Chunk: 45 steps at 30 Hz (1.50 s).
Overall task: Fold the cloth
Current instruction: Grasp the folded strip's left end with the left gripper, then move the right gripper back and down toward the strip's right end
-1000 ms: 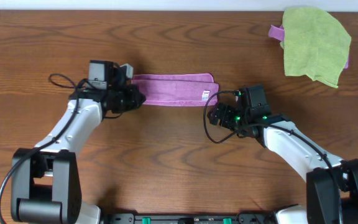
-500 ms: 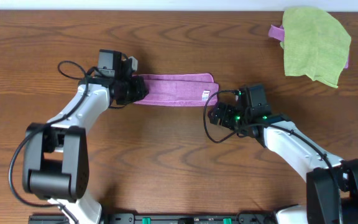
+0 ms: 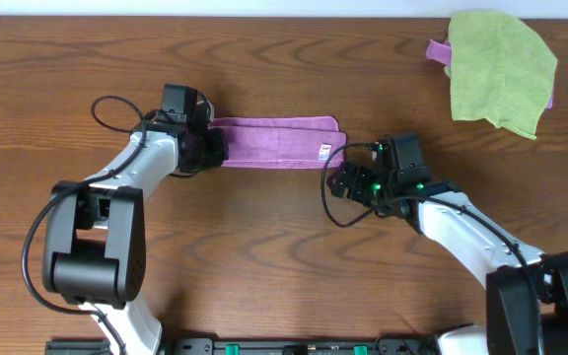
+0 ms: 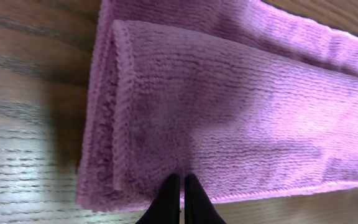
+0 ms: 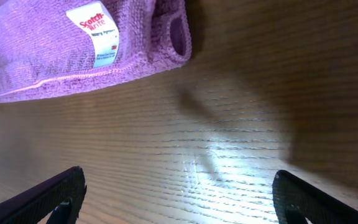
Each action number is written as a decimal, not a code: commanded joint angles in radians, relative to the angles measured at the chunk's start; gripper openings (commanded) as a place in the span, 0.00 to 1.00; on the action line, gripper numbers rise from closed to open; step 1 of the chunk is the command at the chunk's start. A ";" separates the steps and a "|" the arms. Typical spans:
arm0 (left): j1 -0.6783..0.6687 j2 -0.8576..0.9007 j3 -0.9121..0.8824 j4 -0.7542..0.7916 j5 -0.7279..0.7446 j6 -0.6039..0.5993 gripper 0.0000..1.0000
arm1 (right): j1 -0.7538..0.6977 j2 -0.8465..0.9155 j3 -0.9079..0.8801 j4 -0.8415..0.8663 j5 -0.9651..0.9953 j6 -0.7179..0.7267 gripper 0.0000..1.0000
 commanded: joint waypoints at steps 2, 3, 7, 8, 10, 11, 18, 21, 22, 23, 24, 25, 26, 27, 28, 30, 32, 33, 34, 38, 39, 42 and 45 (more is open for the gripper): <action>-0.002 0.039 0.023 0.007 -0.031 0.020 0.06 | -0.006 0.002 -0.001 0.013 -0.043 0.011 0.96; -0.003 0.045 0.023 0.008 -0.030 0.020 0.06 | -0.004 0.002 -0.001 0.016 -0.042 0.010 0.96; -0.012 0.078 0.023 0.013 -0.029 0.019 0.06 | 0.003 0.002 -0.001 0.017 -0.037 0.010 0.95; -0.016 0.085 0.023 0.016 -0.029 0.019 0.06 | 0.008 0.002 -0.001 0.016 -0.023 0.010 0.95; -0.024 0.095 0.023 0.024 -0.031 0.014 0.06 | 0.016 0.002 -0.001 0.016 0.012 0.010 0.96; -0.028 0.097 0.023 0.032 -0.030 0.011 0.06 | 0.020 0.002 -0.001 0.018 0.027 0.010 0.96; -0.033 0.097 0.023 0.060 -0.029 -0.007 0.06 | 0.022 0.033 -0.002 0.020 0.070 0.019 0.95; -0.034 0.097 0.023 0.058 -0.027 -0.007 0.06 | 0.021 0.095 -0.002 0.053 0.077 0.061 0.94; -0.034 0.097 0.023 0.058 -0.026 -0.009 0.06 | 0.022 0.115 -0.002 0.076 0.077 0.068 0.93; -0.034 0.097 0.023 0.055 -0.026 -0.018 0.06 | 0.021 0.147 -0.002 0.118 0.077 0.082 0.93; -0.034 0.097 0.023 0.052 -0.026 -0.018 0.06 | 0.021 0.166 -0.002 0.150 0.076 0.082 0.92; -0.034 0.097 0.023 0.048 -0.026 -0.018 0.06 | 0.021 0.184 -0.002 0.181 0.077 0.089 0.92; -0.034 0.097 0.023 0.047 -0.026 -0.018 0.06 | 0.019 0.196 -0.002 0.202 0.077 0.099 0.92; -0.034 0.097 0.023 0.044 -0.026 -0.018 0.06 | 0.016 0.209 -0.002 0.226 0.072 0.109 0.92; -0.034 0.097 0.023 0.043 -0.026 -0.018 0.06 | 0.013 0.219 -0.002 0.244 0.061 0.115 0.92; -0.034 0.097 0.023 0.043 -0.026 -0.018 0.06 | 0.008 0.241 -0.002 0.272 0.048 0.135 0.92; -0.034 0.097 0.023 0.043 -0.026 -0.018 0.06 | 0.008 0.260 -0.002 0.282 0.034 0.150 0.91; -0.034 0.097 0.023 0.043 -0.026 -0.018 0.06 | 0.008 0.262 -0.002 0.282 0.030 0.162 0.92; -0.034 0.097 0.023 0.043 -0.026 -0.018 0.06 | 0.008 0.264 -0.002 0.282 0.020 0.172 0.92; -0.034 0.097 0.023 0.044 -0.026 -0.018 0.06 | 0.008 0.264 -0.002 0.249 -0.018 0.224 0.91; -0.034 0.097 0.023 0.044 -0.026 -0.018 0.06 | 0.009 0.264 -0.002 0.240 -0.015 0.217 0.90; -0.034 0.097 0.023 0.044 -0.026 -0.018 0.06 | 0.010 0.264 -0.002 0.246 0.011 0.152 0.92; -0.034 0.097 0.023 0.044 -0.026 -0.018 0.06 | 0.010 0.265 -0.002 0.246 0.013 0.098 0.93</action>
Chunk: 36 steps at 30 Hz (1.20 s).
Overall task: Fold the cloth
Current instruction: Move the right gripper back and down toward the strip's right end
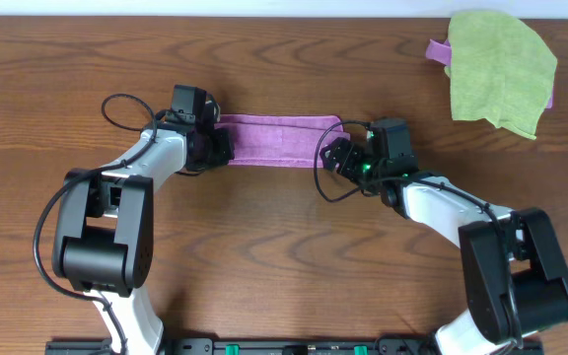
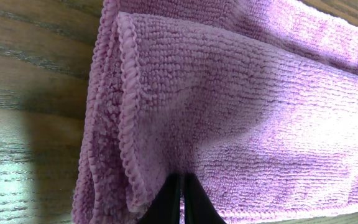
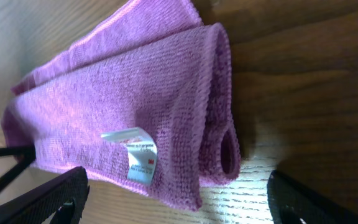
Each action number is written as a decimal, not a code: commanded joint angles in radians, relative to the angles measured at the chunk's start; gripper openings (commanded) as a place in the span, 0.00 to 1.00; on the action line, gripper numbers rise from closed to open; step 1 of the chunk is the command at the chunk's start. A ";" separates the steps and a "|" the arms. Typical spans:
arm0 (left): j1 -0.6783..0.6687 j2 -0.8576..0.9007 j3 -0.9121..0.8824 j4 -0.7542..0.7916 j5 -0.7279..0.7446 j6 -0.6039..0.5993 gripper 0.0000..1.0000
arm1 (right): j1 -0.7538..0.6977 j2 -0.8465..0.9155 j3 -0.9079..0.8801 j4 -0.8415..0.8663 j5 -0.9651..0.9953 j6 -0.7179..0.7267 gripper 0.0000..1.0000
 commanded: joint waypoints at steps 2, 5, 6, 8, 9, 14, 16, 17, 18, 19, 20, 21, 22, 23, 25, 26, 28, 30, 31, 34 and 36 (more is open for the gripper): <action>-0.007 0.032 0.006 -0.011 -0.014 0.000 0.06 | 0.006 0.071 -0.066 -0.044 -0.003 -0.039 0.94; -0.007 0.032 0.006 -0.011 -0.014 0.000 0.06 | 0.005 0.070 -0.108 0.000 -0.003 -0.035 0.91; -0.007 0.032 0.006 -0.012 -0.014 0.000 0.06 | 0.004 0.065 -0.121 0.013 -0.008 -0.021 0.91; -0.007 0.032 0.006 -0.014 -0.014 0.000 0.06 | 0.004 0.049 -0.137 0.028 -0.010 -0.016 0.89; -0.007 0.032 0.006 -0.015 -0.014 0.000 0.06 | 0.004 0.027 -0.143 0.027 -0.010 -0.021 0.89; -0.007 0.032 0.006 -0.022 -0.014 0.000 0.06 | 0.005 -0.158 -0.178 0.001 0.027 -0.055 0.95; -0.007 0.032 0.006 -0.029 -0.014 0.000 0.06 | 0.005 -0.272 -0.212 -0.058 0.082 -0.078 0.96; -0.007 0.032 0.006 -0.031 -0.014 0.000 0.06 | 0.005 -0.326 -0.233 -0.071 0.086 -0.090 0.98; -0.007 0.032 0.006 -0.031 -0.014 -0.001 0.06 | 0.005 -0.394 -0.266 -0.072 0.086 -0.119 0.99; -0.007 0.032 0.006 -0.031 -0.014 -0.001 0.06 | 0.005 -0.445 -0.292 -0.068 0.087 -0.126 0.99; -0.007 0.032 0.006 -0.031 -0.014 -0.001 0.06 | 0.004 -0.494 -0.322 -0.055 0.090 -0.130 0.99; -0.007 0.032 0.006 -0.031 -0.014 -0.001 0.06 | 0.003 -0.538 -0.357 -0.035 0.100 -0.129 0.99; -0.007 0.032 0.006 -0.031 -0.014 0.000 0.06 | 0.003 -0.577 -0.397 -0.002 0.102 -0.129 0.99; -0.007 0.032 0.006 -0.031 -0.014 0.000 0.06 | 0.003 -0.613 -0.446 0.043 0.102 -0.129 0.99; -0.007 0.032 0.006 -0.032 -0.014 0.000 0.06 | 0.003 -0.655 -0.528 0.123 0.102 -0.129 0.99; -0.007 0.032 0.006 -0.033 -0.015 0.000 0.06 | 0.003 -0.665 -0.565 0.161 0.102 -0.128 0.99; -0.007 0.032 0.006 -0.032 -0.019 0.000 0.06 | 0.003 -0.662 -0.632 0.254 0.103 -0.130 0.99; -0.008 0.032 0.006 -0.029 -0.034 0.000 0.06 | 0.003 -0.640 -0.683 0.348 0.126 -0.143 0.99; -0.009 0.032 0.006 -0.027 -0.046 0.000 0.06 | 0.002 -0.618 -0.701 0.388 0.151 -0.143 0.99; -0.012 0.032 0.006 -0.019 -0.052 0.000 0.06 | -0.012 -0.538 -0.707 0.476 0.142 -0.152 0.99; -0.012 0.032 0.006 -0.012 -0.052 0.000 0.06 | -0.021 -0.459 -0.702 0.566 0.113 -0.154 0.99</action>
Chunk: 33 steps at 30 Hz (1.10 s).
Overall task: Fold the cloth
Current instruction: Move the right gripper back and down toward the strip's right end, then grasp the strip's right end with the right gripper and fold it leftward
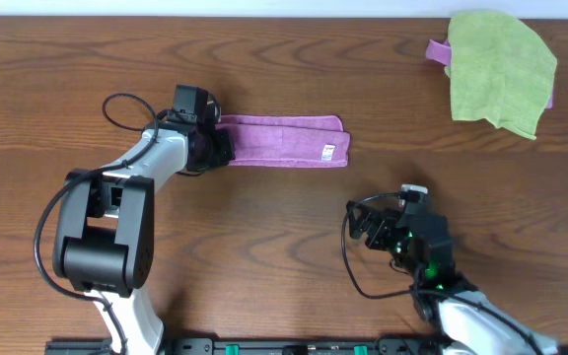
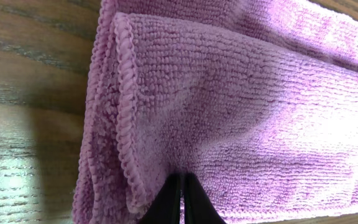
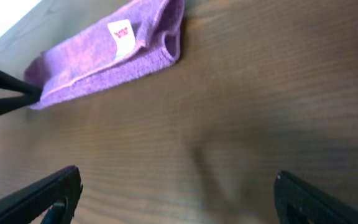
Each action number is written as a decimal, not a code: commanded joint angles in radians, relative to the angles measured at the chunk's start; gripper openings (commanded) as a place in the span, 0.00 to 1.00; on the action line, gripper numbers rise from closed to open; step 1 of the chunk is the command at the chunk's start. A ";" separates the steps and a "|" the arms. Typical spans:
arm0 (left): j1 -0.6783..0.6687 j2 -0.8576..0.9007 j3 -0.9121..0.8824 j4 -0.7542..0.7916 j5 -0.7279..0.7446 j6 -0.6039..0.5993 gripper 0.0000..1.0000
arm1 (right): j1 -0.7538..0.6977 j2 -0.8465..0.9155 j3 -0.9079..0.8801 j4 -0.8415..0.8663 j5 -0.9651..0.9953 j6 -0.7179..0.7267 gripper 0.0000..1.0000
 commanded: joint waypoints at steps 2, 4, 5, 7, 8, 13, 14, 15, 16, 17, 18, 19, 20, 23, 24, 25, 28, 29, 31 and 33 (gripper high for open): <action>-0.005 0.032 0.002 0.006 -0.036 0.001 0.06 | -0.024 0.151 0.021 0.130 -0.043 -0.021 0.99; -0.005 0.032 0.002 0.011 -0.036 0.001 0.06 | -0.035 0.229 0.050 0.188 -0.092 -0.018 0.99; -0.005 0.032 0.002 0.012 -0.036 0.001 0.06 | -0.036 0.264 0.068 0.201 -0.103 -0.018 0.99; -0.005 0.032 0.002 0.013 -0.037 0.001 0.06 | -0.037 0.326 0.112 0.206 -0.126 -0.018 0.99; -0.005 0.032 0.002 0.014 -0.037 0.001 0.06 | -0.037 0.348 0.132 0.206 -0.140 -0.018 0.99; -0.005 0.032 0.002 0.016 -0.047 0.005 0.06 | -0.037 0.436 0.239 0.206 -0.215 -0.018 0.99; -0.005 0.032 0.002 0.016 -0.047 0.005 0.06 | -0.037 0.452 0.259 0.206 -0.237 -0.018 0.99; -0.005 0.032 0.002 0.017 -0.047 0.009 0.06 | -0.037 0.466 0.275 0.206 -0.252 -0.008 0.99; -0.005 0.032 0.002 0.017 -0.048 0.010 0.06 | -0.037 0.477 0.284 0.206 -0.259 0.001 0.98; -0.005 0.032 0.002 0.016 -0.048 0.012 0.06 | -0.037 0.490 0.294 0.206 -0.262 0.008 0.98; -0.005 0.032 0.002 0.016 -0.047 0.012 0.06 | -0.037 0.507 0.304 0.206 -0.269 0.021 0.98; -0.005 0.032 0.002 0.016 -0.047 0.012 0.06 | -0.037 0.522 0.312 0.206 -0.282 0.035 0.98; -0.005 0.032 0.002 0.016 -0.047 0.012 0.06 | -0.038 0.540 0.323 0.206 -0.299 0.051 0.97; -0.005 0.032 0.002 0.016 -0.047 0.012 0.06 | -0.037 0.594 0.348 0.207 -0.318 0.077 0.95; -0.005 0.032 0.002 0.016 -0.047 0.012 0.06 | -0.037 0.603 0.352 0.207 -0.318 0.077 0.94; -0.005 0.032 0.002 0.016 -0.047 0.012 0.06 | -0.037 0.610 0.358 0.207 -0.318 0.079 0.93; -0.005 0.032 0.002 0.015 -0.047 0.012 0.06 | -0.042 0.613 0.373 0.202 -0.296 0.084 0.92; -0.005 0.032 0.002 0.015 -0.047 0.012 0.06 | -0.045 0.615 0.379 0.198 -0.291 0.084 0.91; -0.005 0.032 0.002 0.011 -0.047 0.012 0.06 | -0.050 0.624 0.393 0.172 -0.286 0.097 0.86; -0.005 0.032 0.002 0.004 -0.046 0.012 0.06 | -0.051 0.635 0.403 0.140 -0.278 0.105 0.81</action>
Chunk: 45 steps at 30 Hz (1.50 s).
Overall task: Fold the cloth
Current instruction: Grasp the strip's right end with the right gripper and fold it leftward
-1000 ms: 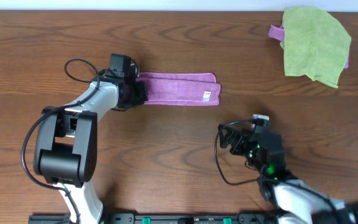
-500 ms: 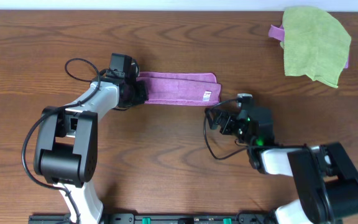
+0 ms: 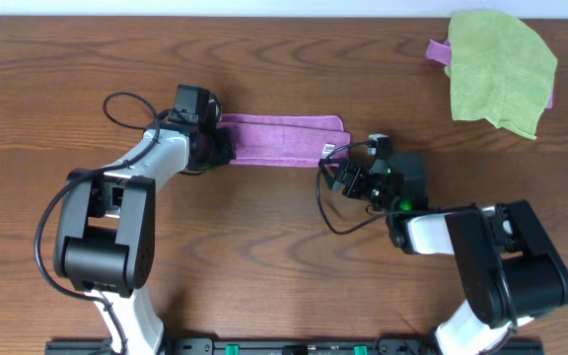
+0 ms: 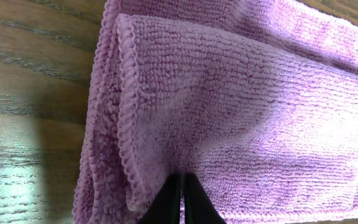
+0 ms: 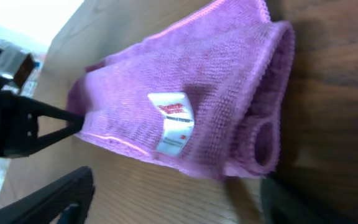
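Observation:
The purple cloth point(image 3: 282, 140) lies folded into a long narrow strip across the table's middle. My left gripper point(image 3: 215, 148) is at its left end. In the left wrist view the cloth point(image 4: 241, 106) fills the frame and that gripper point(image 4: 182, 190) is shut on its near hem. My right gripper point(image 3: 336, 177) sits just off the strip's right end, fingers spread wide. The right wrist view shows that open gripper point(image 5: 176, 190) facing the looped end of the cloth point(image 5: 185, 93) and its white label point(image 5: 176, 121).
A green cloth point(image 3: 501, 69) lies at the far right corner over another purple one point(image 3: 439, 48). Black cables loop beside both arms. Bare wooden tabletop point(image 3: 264, 256) surrounds the strip.
My right gripper was open near the table's front, well away from the cloth. Now it is open at the strip's right end. My left gripper stays shut on the left end.
My left gripper was shut on the strip's left end at every moment. My right gripper was open just below the right end, then close against it, then back toward the table's front. Now it is at the right end again, still open.

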Each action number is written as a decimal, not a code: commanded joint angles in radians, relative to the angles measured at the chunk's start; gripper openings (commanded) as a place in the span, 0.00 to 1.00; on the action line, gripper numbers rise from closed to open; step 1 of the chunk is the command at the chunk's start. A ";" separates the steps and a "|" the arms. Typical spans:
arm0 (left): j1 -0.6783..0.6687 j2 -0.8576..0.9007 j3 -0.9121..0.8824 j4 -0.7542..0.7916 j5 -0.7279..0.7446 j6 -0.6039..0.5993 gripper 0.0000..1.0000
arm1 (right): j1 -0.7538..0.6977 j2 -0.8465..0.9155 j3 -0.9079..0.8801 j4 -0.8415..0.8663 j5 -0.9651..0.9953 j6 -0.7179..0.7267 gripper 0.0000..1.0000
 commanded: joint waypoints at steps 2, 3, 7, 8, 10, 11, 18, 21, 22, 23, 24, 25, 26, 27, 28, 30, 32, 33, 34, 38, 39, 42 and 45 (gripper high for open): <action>-0.001 0.032 0.002 -0.015 -0.029 0.011 0.06 | -0.011 0.055 0.006 -0.064 0.044 0.057 0.76; -0.001 0.032 0.002 -0.018 -0.029 0.011 0.06 | -0.011 0.057 0.006 -0.069 0.059 0.067 0.75; -0.001 0.032 0.002 -0.030 -0.024 0.011 0.06 | -0.011 0.070 0.016 -0.104 0.113 0.100 0.75; -0.001 0.032 0.002 -0.035 -0.023 0.011 0.06 | -0.011 0.076 0.027 -0.121 0.119 0.099 0.76; -0.001 0.032 0.002 -0.045 -0.013 0.014 0.06 | -0.011 0.092 0.058 -0.153 0.121 0.098 0.77; -0.001 0.032 0.002 -0.046 -0.003 0.021 0.06 | -0.011 0.104 0.080 -0.176 0.120 0.098 0.77; -0.001 0.032 0.002 -0.048 -0.002 0.022 0.06 | -0.008 0.170 0.162 -0.237 0.109 0.115 0.72; -0.001 0.032 0.002 -0.051 -0.002 0.022 0.06 | -0.008 0.189 0.174 -0.279 0.109 0.147 0.68; -0.001 0.032 0.002 -0.051 -0.002 0.022 0.06 | -0.008 0.194 0.176 -0.290 0.109 0.147 0.66; -0.001 0.032 0.002 -0.052 -0.002 0.022 0.06 | -0.008 0.198 0.177 -0.303 0.108 0.147 0.63; -0.001 0.032 0.002 -0.051 -0.002 0.022 0.06 | -0.008 0.201 0.177 -0.317 0.104 0.147 0.57; -0.001 0.032 0.002 -0.051 -0.002 0.022 0.06 | -0.008 0.202 0.179 -0.333 0.101 0.147 0.47; -0.001 0.032 0.002 -0.051 -0.002 0.022 0.06 | -0.008 0.203 0.180 -0.343 0.101 0.147 0.29; -0.001 0.032 0.002 -0.051 -0.002 0.022 0.06 | -0.009 0.203 0.180 -0.349 0.102 0.147 0.16; -0.001 0.032 0.002 -0.051 -0.002 0.022 0.06 | -0.009 0.203 0.180 -0.349 0.101 0.147 0.10; -0.001 0.032 0.002 -0.051 -0.002 0.022 0.06 | -0.009 0.203 0.182 -0.348 0.101 0.147 0.01; -0.001 0.032 0.002 -0.051 -0.003 0.022 0.06 | -0.009 0.202 0.191 -0.346 0.101 0.142 0.01; -0.001 0.032 0.002 -0.051 -0.003 0.022 0.06 | -0.009 0.202 0.201 -0.340 0.086 0.127 0.01; -0.001 0.032 0.002 -0.052 -0.003 0.022 0.06 | -0.009 0.202 0.209 -0.333 0.066 0.113 0.01; -0.001 0.032 0.002 -0.056 -0.003 0.022 0.06 | -0.009 0.202 0.272 -0.315 -0.027 0.080 0.01; -0.001 0.032 0.002 -0.059 -0.003 0.022 0.06 | -0.008 0.202 0.290 -0.315 -0.045 0.074 0.02; -0.001 0.032 0.002 -0.061 -0.003 0.022 0.06 | 0.000 0.188 0.353 -0.331 -0.079 0.049 0.02; -0.001 0.032 0.002 -0.061 -0.008 0.022 0.06 | 0.008 0.164 0.404 -0.387 -0.074 0.015 0.01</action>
